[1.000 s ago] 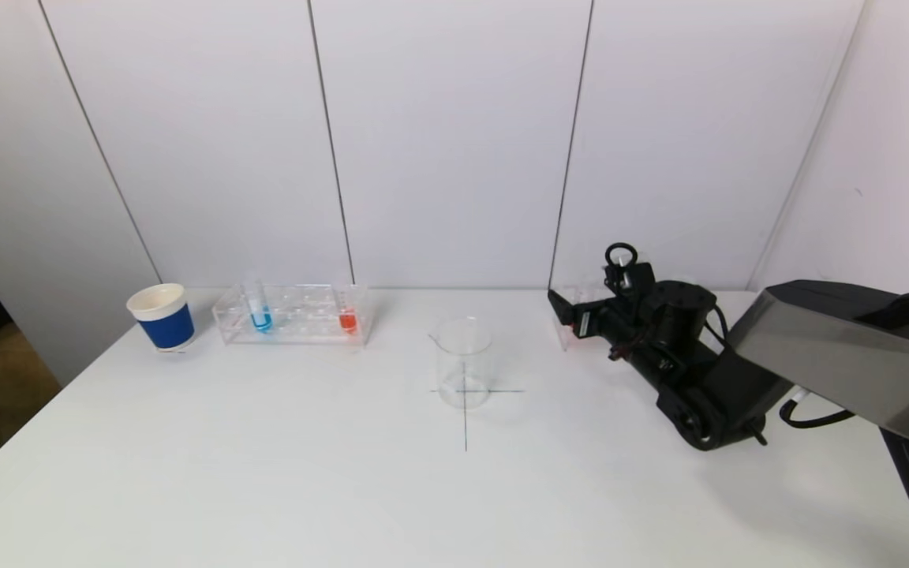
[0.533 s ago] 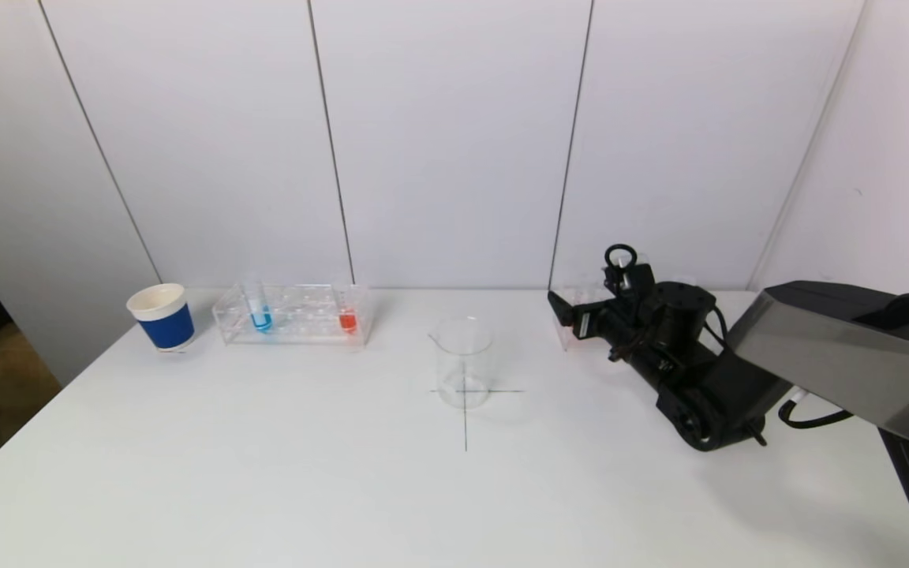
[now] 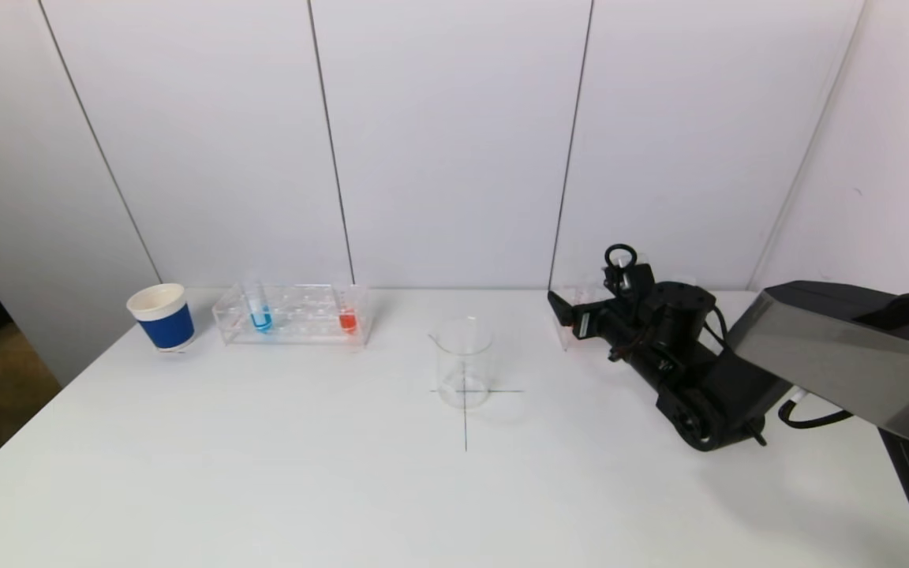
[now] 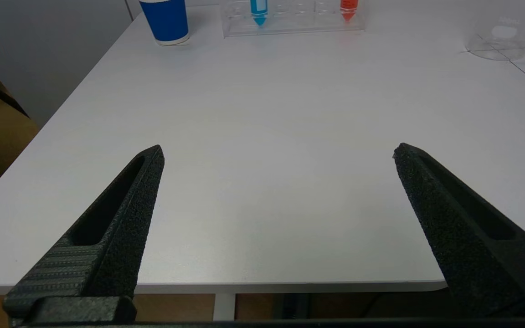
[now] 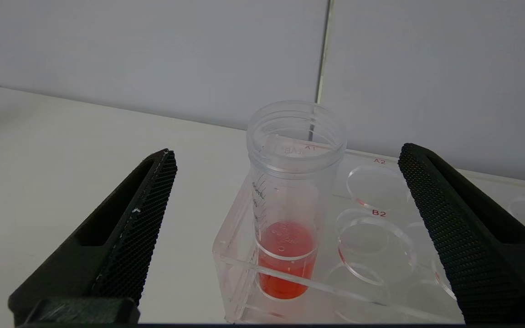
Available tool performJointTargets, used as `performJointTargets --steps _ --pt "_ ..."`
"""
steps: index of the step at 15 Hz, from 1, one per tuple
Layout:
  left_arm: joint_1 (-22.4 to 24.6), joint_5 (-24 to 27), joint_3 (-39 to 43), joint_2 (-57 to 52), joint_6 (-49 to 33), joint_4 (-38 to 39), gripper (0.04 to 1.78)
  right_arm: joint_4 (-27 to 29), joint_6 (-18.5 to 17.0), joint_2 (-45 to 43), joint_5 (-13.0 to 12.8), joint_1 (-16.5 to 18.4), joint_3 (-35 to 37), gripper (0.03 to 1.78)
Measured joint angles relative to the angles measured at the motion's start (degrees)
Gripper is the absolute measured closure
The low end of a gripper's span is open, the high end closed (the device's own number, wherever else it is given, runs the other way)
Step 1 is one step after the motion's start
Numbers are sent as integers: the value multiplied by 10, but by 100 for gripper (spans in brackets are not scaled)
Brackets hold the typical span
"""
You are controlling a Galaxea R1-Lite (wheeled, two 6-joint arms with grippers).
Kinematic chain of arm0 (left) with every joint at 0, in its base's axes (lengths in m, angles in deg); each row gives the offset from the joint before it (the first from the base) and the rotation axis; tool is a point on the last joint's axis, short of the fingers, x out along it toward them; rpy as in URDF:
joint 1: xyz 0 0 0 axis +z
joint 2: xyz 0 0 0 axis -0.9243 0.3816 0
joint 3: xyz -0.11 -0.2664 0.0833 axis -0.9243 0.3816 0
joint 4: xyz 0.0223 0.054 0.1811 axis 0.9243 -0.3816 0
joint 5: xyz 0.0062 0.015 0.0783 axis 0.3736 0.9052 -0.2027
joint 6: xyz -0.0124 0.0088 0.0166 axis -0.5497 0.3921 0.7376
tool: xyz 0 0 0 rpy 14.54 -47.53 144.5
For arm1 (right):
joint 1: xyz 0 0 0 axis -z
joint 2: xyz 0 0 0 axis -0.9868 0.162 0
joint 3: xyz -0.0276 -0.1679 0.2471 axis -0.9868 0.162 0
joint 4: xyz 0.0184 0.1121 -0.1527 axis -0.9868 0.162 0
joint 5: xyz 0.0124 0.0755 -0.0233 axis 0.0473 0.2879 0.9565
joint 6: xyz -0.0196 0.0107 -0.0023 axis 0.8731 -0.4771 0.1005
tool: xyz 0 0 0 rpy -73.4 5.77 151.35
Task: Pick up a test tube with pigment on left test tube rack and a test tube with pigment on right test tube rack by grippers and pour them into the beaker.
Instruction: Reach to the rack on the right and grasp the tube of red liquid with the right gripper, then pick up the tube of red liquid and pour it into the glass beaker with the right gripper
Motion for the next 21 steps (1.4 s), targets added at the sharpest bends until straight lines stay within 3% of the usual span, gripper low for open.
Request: performJointTargets --steps 3,5,7,10,12,21 --pt "0 0 0 0 0 0 6 0 0 0 0 0 0 10" --pt "0 0 0 0 0 0 6 0 -1 0 0 0 0 25" --pt "0 0 0 0 0 0 6 -1 -1 0 0 0 0 52" --pt "0 0 0 0 0 0 6 -1 -1 0 0 0 0 109" --pt "0 0 0 0 0 0 6 -2 -1 0 0 0 0 131" --pt "0 0 0 0 0 0 6 -1 -1 -3 -1 0 0 133"
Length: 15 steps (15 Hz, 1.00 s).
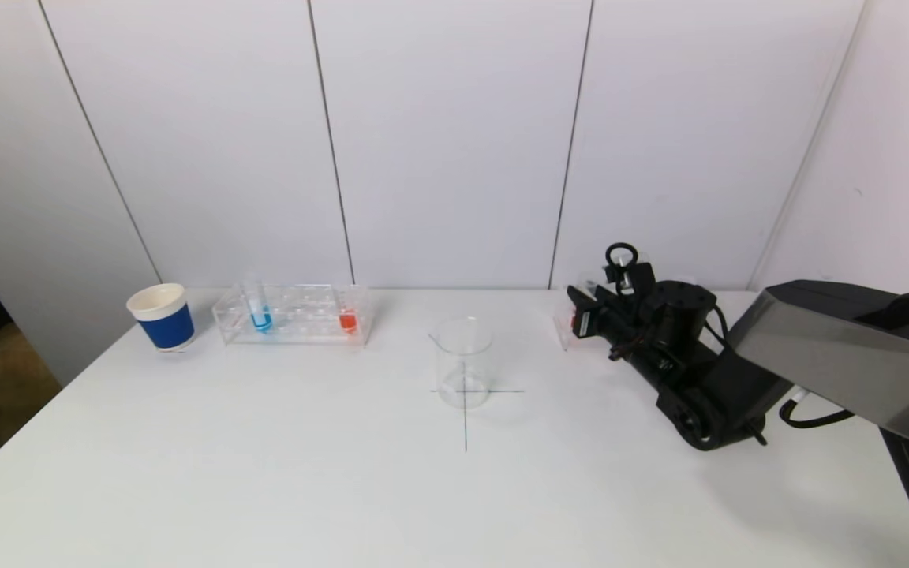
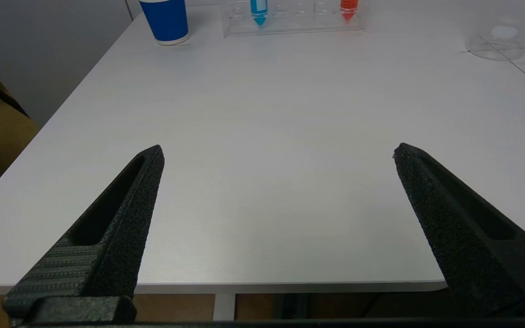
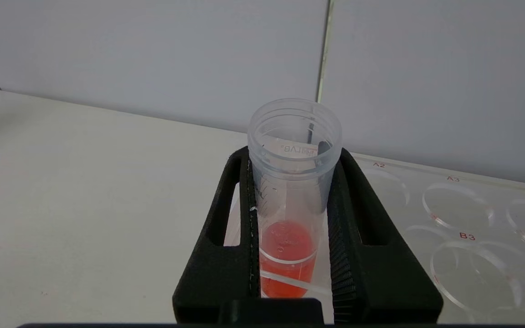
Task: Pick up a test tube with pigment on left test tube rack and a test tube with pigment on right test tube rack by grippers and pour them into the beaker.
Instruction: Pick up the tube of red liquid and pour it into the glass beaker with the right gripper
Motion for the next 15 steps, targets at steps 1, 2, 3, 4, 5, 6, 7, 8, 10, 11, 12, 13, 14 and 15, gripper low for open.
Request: performJointTargets --steps 1,2,3,4,5,6,7,8,10,11,12,13,14,15 --pt "0 0 0 0 0 0 6 0 0 0 0 0 0 133" --pt "0 0 0 0 0 0 6 -1 0 0 0 0 0 133" --pt "0 0 0 0 0 0 6 -1 0 -1 0 0 0 133" --pt "0 0 0 0 0 0 6 -1 0 -3 0 0 1 133" --pt "0 0 0 0 0 0 6 0 0 -6 0 0 2 133" --pt "0 0 0 0 0 0 6 0 0 -9 0 0 3 133" --pt "0 0 0 0 0 0 6 0 1 -14 -1 0 5 133" --pt "0 0 0 0 0 0 6 0 2 -18 -1 0 5 133" --pt "0 0 0 0 0 0 6 1 3 -28 -1 0 7 133" --pt "0 0 0 0 0 0 6 1 3 -33 -1 0 7 133" --pt "0 0 0 0 0 0 6 3 3 -38 -1 0 7 133" --pt "0 0 0 0 0 0 6 7 3 -44 -1 0 7 133" --pt "0 0 0 0 0 0 6 13 3 -50 -1 0 7 133" --pt "0 0 0 0 0 0 6 15 4 -56 -1 0 7 133"
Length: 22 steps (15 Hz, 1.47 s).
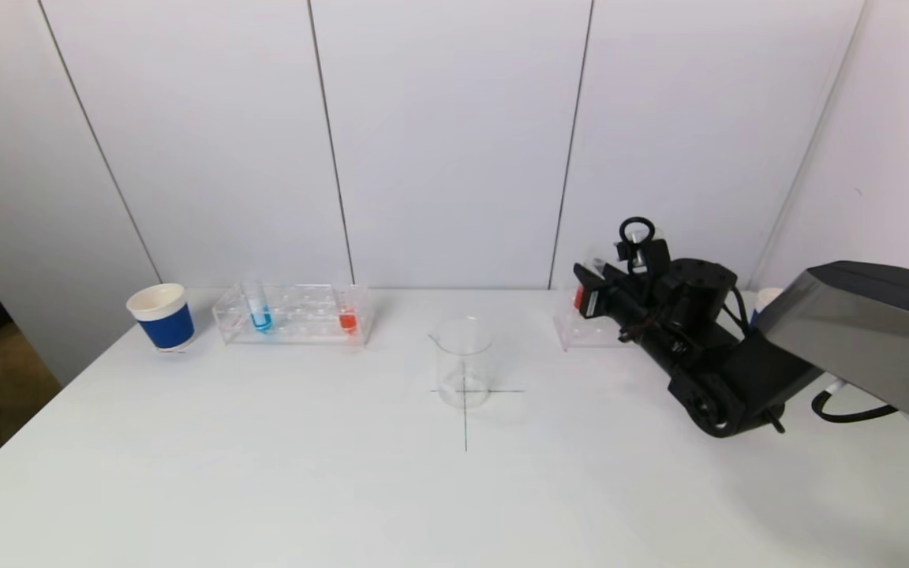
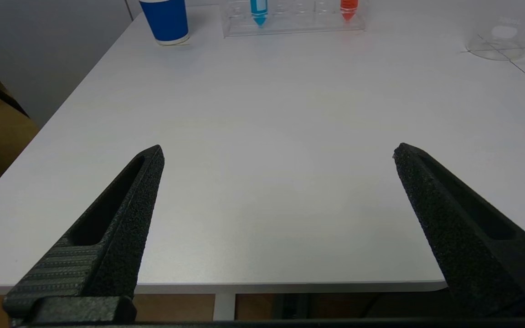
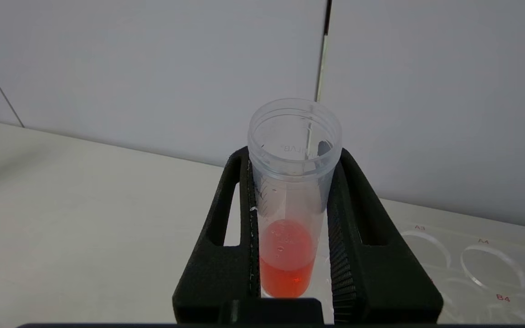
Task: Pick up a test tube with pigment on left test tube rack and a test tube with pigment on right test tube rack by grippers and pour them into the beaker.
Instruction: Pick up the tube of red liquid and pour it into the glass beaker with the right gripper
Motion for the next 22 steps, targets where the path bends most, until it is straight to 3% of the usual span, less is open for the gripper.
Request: performJointTargets --steps 10,16,22 --pt "0 0 0 0 0 0 6 64 19 -112 10 -4 8 133" --pt "0 0 0 0 0 0 6 142 49 -207 18 -34 21 133" --pt "0 0 0 0 0 0 6 264 69 -315 13 -63 23 133"
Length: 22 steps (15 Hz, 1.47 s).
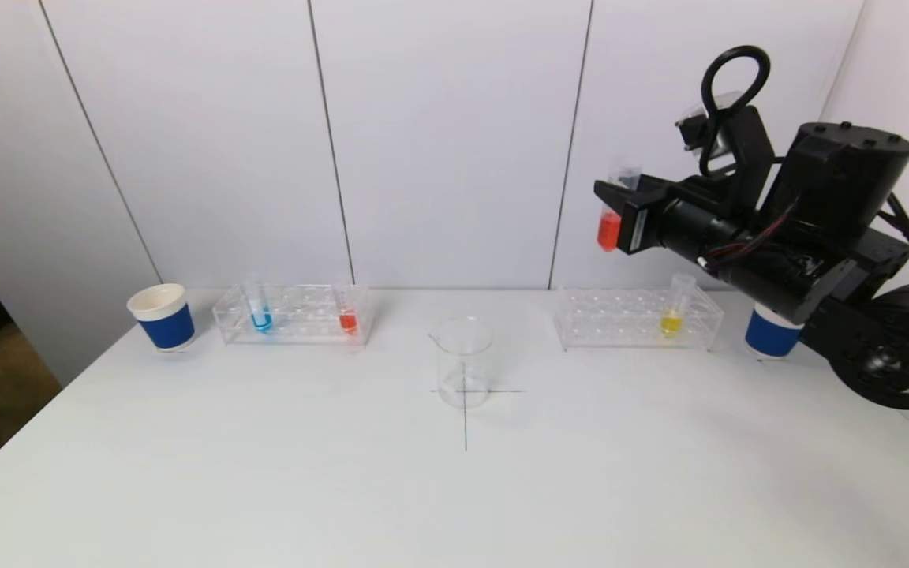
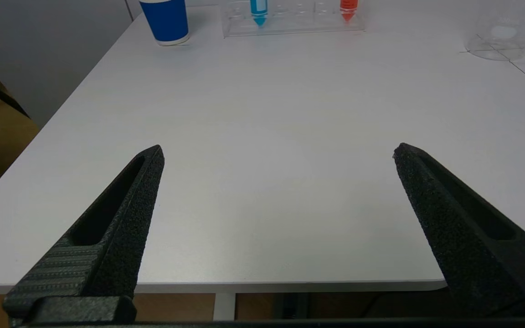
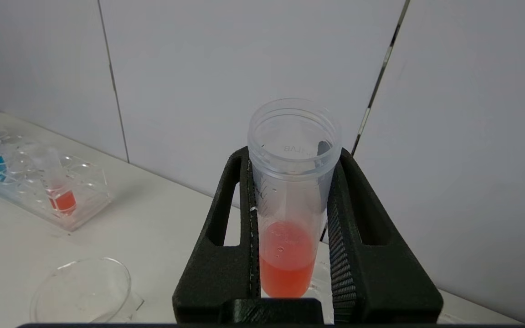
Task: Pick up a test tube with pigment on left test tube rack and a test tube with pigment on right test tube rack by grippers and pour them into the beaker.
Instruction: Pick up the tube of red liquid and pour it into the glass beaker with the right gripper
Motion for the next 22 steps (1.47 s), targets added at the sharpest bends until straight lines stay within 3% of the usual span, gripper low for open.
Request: performJointTargets --steps 5,13,18,22 --pt "0 0 0 0 0 0 6 64 49 -76 -11 -30 2 133" --pt "0 0 0 0 0 0 6 95 130 -131 -74 -107 12 133" --pt "0 0 0 0 0 0 6 107 185 -159 -78 -114 60 133" --pt "0 0 0 0 0 0 6 108 203 -173 -72 -114 80 133"
